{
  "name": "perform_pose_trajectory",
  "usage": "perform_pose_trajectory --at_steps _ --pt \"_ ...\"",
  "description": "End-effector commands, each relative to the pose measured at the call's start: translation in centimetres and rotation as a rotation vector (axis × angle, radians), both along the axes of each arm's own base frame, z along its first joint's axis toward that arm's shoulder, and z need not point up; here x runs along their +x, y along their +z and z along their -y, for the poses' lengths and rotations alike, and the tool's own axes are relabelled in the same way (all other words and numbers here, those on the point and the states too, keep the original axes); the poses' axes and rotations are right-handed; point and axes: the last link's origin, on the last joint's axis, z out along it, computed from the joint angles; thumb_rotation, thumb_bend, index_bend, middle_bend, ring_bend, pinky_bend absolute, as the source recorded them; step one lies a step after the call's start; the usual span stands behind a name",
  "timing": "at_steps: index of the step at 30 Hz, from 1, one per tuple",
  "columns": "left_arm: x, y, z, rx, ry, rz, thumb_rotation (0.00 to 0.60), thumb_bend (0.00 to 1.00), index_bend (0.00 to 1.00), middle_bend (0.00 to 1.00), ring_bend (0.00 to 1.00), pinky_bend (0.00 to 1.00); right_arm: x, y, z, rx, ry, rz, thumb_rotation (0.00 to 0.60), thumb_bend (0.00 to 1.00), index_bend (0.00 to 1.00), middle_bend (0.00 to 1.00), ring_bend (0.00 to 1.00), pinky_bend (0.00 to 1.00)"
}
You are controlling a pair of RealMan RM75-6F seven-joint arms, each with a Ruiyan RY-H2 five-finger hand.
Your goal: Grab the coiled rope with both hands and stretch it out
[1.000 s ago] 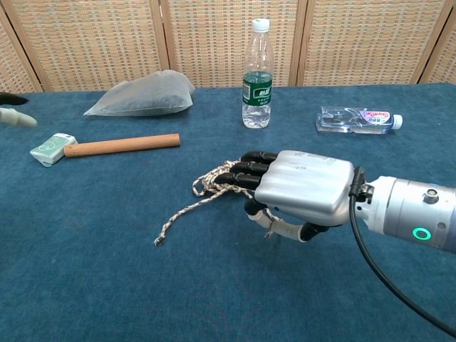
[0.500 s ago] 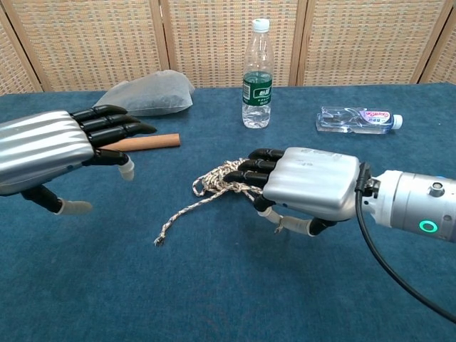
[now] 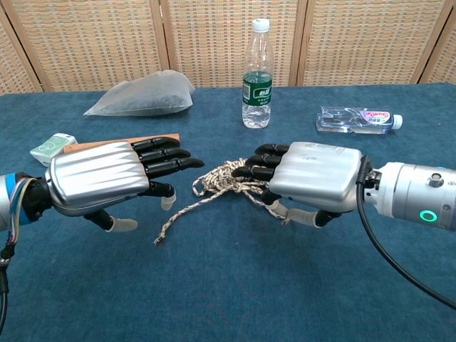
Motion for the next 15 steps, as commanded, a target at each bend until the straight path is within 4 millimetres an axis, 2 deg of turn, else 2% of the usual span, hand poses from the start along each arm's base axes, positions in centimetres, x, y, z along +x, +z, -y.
perform_pose_trajectory --at_steps 1,6,15 --pt "0.3 -0.7 -0.1 -0.016 -0.003 0.000 0.600 0.25 0.43 0.00 0.00 0.00 0.0 0.1 0.1 -0.002 -0.001 -0.002 0.600 0.57 0.60 0.00 0.00 0.00" --pt "0.5 -1.7 0.0 -0.032 -0.016 -0.011 0.600 0.27 0.47 0.00 0.00 0.00 -0.3 0.2 0.3 -0.006 -0.012 -0.010 0.600 0.57 0.60 0.00 0.00 0.00" --pt "0.4 -2.4 -0.1 -0.027 -0.037 -0.043 0.600 0.31 0.48 0.00 0.00 0.00 -0.8 0.2 0.3 -0.005 -0.020 -0.016 0.600 0.57 0.60 0.00 0.00 0.00"
